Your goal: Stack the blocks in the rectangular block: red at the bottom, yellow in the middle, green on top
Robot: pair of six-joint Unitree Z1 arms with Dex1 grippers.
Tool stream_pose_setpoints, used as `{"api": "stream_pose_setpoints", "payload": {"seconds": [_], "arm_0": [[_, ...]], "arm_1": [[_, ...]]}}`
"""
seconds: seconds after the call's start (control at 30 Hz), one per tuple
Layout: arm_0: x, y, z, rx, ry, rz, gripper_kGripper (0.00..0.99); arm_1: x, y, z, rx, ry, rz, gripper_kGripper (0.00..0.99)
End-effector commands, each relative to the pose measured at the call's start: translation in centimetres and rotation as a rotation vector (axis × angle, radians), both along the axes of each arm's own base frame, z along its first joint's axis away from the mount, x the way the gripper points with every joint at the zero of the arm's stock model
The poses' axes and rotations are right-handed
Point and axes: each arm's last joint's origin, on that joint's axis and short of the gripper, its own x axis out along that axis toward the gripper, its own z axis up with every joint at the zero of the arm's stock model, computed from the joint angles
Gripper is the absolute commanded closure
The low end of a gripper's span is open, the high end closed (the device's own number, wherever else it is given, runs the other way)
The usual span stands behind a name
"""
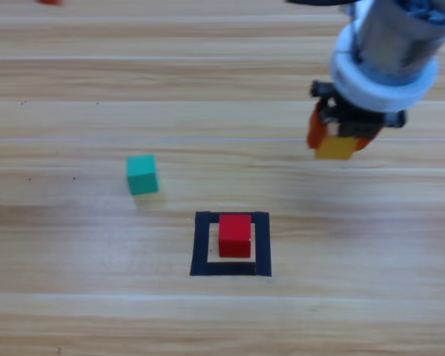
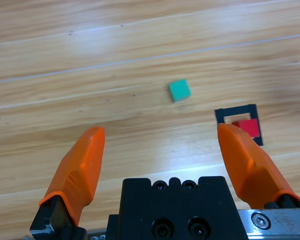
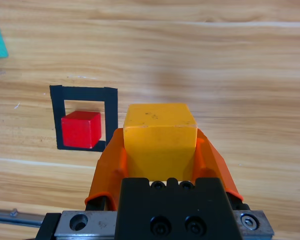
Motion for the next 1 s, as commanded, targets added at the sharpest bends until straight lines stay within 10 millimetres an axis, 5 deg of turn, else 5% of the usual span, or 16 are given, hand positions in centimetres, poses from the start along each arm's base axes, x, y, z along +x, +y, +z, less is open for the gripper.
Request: {"api": "stream_pose_setpoints", "payload": {"seconds": [0.03, 0.3, 0.63, 1.0], "arm_0": [[-1.1, 3.2, 0.5, 0.072, -0.037, -0.019, 0.033], [-6.0, 7.5, 0.5, 0.023, -0.215, -0.155, 0.036], [-8.0, 9.1, -2.4, 0.023, -0.207, -0.213, 0.0], [-8.2, 9.1, -3.9, -0.029, -0.152, -0.191, 0.0]], "arm_1": [[-1.6, 5.8, -5.1, -0.082, 0.108, 0.07, 0.99], [-2.4, 9.0, -5.5, -0.07, 0.112, 0.085, 0.99], [-3.0, 12.8, -6.7, -0.074, 0.138, 0.069, 0.99], [-2.8, 13.4, -7.5, -0.083, 0.13, -0.019, 0.99]]}}
